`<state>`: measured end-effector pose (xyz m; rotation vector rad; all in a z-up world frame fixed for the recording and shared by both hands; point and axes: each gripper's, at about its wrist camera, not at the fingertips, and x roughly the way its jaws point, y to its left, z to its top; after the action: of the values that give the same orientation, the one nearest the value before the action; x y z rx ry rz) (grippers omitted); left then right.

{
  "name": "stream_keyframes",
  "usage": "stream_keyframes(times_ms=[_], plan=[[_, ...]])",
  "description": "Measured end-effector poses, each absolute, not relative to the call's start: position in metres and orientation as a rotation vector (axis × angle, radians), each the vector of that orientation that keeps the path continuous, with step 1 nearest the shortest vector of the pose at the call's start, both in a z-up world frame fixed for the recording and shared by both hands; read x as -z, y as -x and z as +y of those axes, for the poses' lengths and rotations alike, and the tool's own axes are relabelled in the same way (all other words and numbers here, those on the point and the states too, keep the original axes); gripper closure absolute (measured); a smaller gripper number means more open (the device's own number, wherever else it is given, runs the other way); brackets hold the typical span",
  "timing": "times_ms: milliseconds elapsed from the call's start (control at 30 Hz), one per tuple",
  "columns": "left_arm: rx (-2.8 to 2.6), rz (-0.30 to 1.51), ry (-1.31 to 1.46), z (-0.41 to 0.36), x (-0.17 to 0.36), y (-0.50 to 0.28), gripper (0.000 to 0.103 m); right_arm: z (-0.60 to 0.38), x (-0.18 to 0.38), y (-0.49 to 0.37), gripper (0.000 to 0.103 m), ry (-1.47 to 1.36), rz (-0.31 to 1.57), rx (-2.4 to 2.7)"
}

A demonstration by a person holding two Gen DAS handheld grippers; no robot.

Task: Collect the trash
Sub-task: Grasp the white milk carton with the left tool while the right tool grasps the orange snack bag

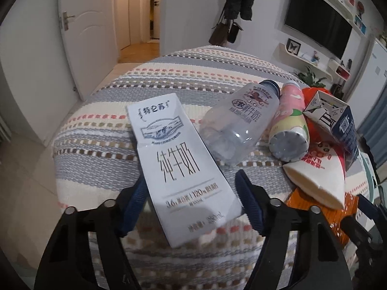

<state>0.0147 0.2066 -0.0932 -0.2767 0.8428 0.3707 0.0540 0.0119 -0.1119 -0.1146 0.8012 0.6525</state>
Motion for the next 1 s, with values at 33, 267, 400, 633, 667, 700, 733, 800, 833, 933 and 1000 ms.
stream_keyframes(times_ms=[33,267,400,633,667,700,733,800,833,933,1000], plan=[[-0.364,0.844,0.277,0.207,0.093,-0.013,0.039,0.015,0.111,-0.051,0.047,0.125,0.795,-0.658],[-0.307,0.860,0.275,0.213,0.093,-0.002,0.039,0.039,0.111,-0.021,0.054,0.201,0.791,-0.771],[-0.303,0.872,0.271,0.213,0.097,-0.004,0.033,0.047,0.118,-0.024,0.053,0.189,0.829,-0.767],[-0.300,0.873,0.294,0.220,0.103,-0.013,0.032,0.063,0.117,-0.050,0.026,0.124,0.920,-0.740],[-0.303,0.872,0.289,0.220,0.103,-0.014,0.033,0.069,0.119,-0.052,0.024,0.136,0.933,-0.718],[-0.307,0.870,0.283,0.221,0.103,-0.015,0.035,0.074,0.121,-0.055,0.024,0.129,0.952,-0.717],[-0.308,0.866,0.279,0.220,0.103,-0.014,0.038,0.077,0.123,-0.055,0.024,0.119,0.969,-0.720],[-0.306,0.856,0.265,0.220,0.103,-0.013,0.044,0.085,0.129,-0.056,0.020,0.100,1.001,-0.712],[-0.306,0.851,0.261,0.220,0.102,-0.012,0.047,0.092,0.130,-0.052,0.019,0.128,0.982,-0.689],[-0.302,0.837,0.253,0.220,0.101,-0.008,0.050,0.110,0.134,-0.043,0.018,0.224,0.938,-0.631],[-0.291,0.828,0.264,0.220,0.100,-0.006,0.050,0.116,0.137,-0.039,0.018,0.262,0.916,-0.609]])
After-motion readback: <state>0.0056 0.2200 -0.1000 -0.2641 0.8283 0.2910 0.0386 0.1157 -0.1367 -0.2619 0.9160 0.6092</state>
